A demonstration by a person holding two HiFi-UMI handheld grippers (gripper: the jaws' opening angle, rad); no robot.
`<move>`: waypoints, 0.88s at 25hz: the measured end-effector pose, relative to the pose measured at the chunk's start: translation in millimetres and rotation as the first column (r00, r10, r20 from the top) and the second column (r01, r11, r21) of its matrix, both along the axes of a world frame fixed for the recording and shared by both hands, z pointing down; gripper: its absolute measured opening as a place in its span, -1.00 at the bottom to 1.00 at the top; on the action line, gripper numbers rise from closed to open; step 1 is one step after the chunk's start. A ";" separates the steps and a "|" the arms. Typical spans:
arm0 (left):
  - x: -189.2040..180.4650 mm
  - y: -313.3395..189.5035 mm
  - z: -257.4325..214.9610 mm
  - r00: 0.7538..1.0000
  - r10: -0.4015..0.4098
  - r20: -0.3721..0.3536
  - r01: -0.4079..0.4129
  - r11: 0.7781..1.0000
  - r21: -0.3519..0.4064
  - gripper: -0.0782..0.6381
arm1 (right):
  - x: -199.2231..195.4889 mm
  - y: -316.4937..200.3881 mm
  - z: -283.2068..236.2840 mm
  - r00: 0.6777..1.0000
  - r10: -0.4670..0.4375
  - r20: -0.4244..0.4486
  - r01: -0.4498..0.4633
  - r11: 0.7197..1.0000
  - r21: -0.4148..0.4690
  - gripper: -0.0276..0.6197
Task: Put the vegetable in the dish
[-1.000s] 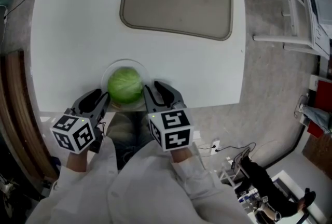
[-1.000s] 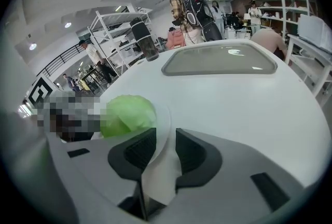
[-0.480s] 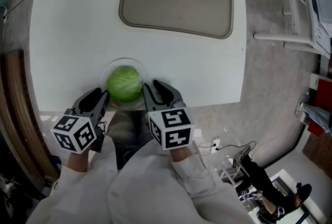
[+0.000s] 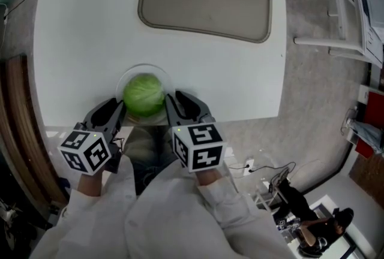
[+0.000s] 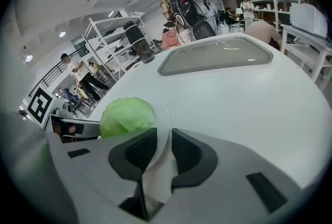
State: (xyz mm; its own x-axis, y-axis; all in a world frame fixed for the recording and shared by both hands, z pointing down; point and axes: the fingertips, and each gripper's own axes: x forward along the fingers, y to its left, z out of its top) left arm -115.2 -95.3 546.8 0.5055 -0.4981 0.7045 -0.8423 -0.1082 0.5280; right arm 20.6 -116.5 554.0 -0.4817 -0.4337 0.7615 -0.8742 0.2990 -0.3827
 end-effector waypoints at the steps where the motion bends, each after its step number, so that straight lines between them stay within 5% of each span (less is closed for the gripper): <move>1: -0.2 -0.5 0.6 1.000 0.002 0.008 -0.002 1.000 0.004 -0.51 | -0.4 -0.1 0.3 1.000 0.007 0.005 -0.007 1.000 0.001 -0.61; 16: -1.9 -3.5 1.9 0.998 -0.060 -0.036 0.059 0.998 -0.023 -0.58 | -2.5 0.8 0.6 0.998 0.039 0.051 -0.038 0.999 -0.021 -0.68; 22: -2.3 -4.3 2.7 0.989 -0.099 -0.114 0.091 0.993 -0.075 -0.61 | -1.1 0.9 0.9 0.994 0.057 0.096 -0.053 0.998 -0.041 -0.70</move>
State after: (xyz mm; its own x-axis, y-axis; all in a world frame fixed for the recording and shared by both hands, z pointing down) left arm -117.5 -99.6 549.4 0.5397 -0.5000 0.6772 -0.7786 0.0093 0.6274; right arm 19.5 -115.6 554.9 -0.5303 -0.4334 0.7287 -0.8471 0.2350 -0.4767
